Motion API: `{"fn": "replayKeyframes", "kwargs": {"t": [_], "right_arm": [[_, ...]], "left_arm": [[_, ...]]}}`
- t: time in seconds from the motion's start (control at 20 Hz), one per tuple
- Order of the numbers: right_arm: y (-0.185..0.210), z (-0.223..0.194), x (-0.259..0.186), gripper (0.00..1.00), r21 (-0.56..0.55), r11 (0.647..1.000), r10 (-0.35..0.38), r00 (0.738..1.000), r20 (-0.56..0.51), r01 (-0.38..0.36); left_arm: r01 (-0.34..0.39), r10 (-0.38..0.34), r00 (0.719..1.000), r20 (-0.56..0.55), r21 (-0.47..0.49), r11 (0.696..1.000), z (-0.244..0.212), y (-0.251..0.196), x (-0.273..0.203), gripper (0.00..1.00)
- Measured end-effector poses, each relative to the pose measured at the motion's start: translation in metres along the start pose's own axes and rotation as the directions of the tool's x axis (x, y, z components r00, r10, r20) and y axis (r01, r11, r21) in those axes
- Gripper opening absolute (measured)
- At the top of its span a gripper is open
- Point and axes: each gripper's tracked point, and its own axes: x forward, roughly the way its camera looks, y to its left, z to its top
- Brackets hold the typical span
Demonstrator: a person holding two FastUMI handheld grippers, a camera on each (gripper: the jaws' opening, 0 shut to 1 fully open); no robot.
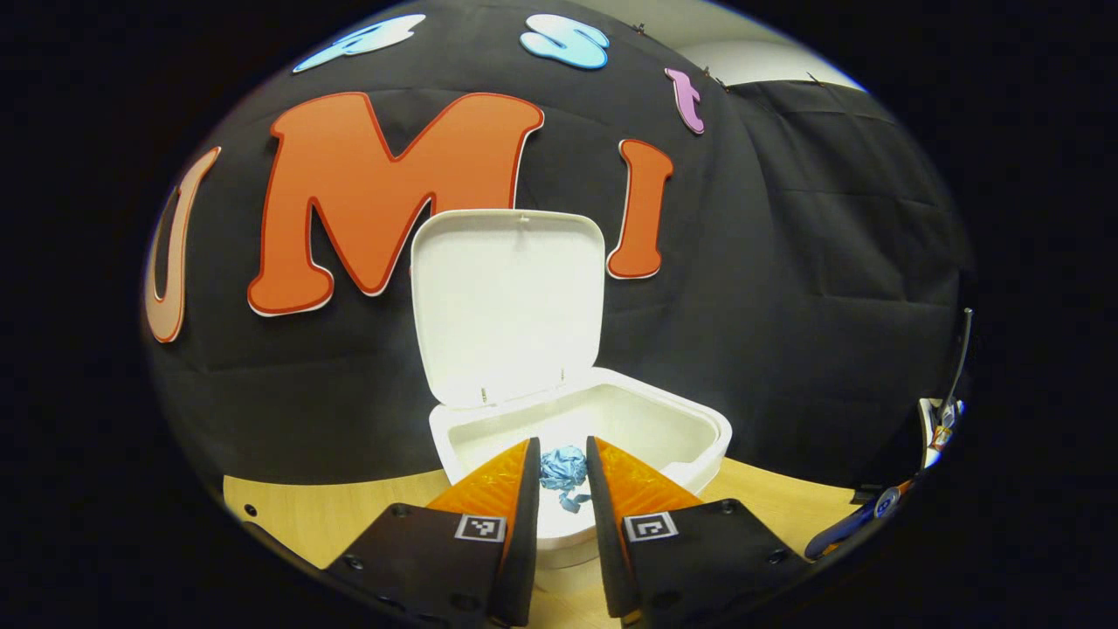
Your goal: Press the lid of the desktop garbage bin to open it, pick up the crumpled paper on the desktop and throw it into the bin, then pick up the pop can on the desktop and drop it into the bin, and finally close the garbage bin lid.
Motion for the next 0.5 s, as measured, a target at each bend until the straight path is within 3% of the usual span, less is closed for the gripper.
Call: {"fn": "replayKeyframes", "kwargs": {"t": [0.1,0.2,0.25,0.4,0.5], "right_arm": [[0.002,0.012,-0.001,0.80,-0.003,1.000,0.005,1.000,0.019,-0.005],[0.004,0.026,-0.001,0.80,-0.022,1.000,0.012,0.999,0.046,-0.011],[0.004,0.035,-0.002,0.80,-0.036,0.999,0.016,0.998,0.062,-0.014],[0.007,0.059,-0.002,0.80,-0.061,0.998,0.025,0.995,0.098,-0.019],[0.011,0.079,0.000,0.80,-0.070,0.997,0.037,0.991,0.130,-0.028]], "left_arm": [[-0.011,0.011,1.000,0.003,0.006,1.000,0.001,0.002,-0.003,0.30],[-0.009,0.009,1.000,-0.007,0.000,1.000,-0.004,0.002,-0.005,0.43],[-0.009,0.009,1.000,-0.014,-0.002,1.000,-0.006,0.004,-0.005,0.43],[-0.012,0.013,1.000,-0.011,0.009,1.000,-0.005,0.007,-0.014,0.71],[-0.020,0.020,1.000,-0.004,0.031,0.999,-0.005,0.011,-0.022,0.77]]}}
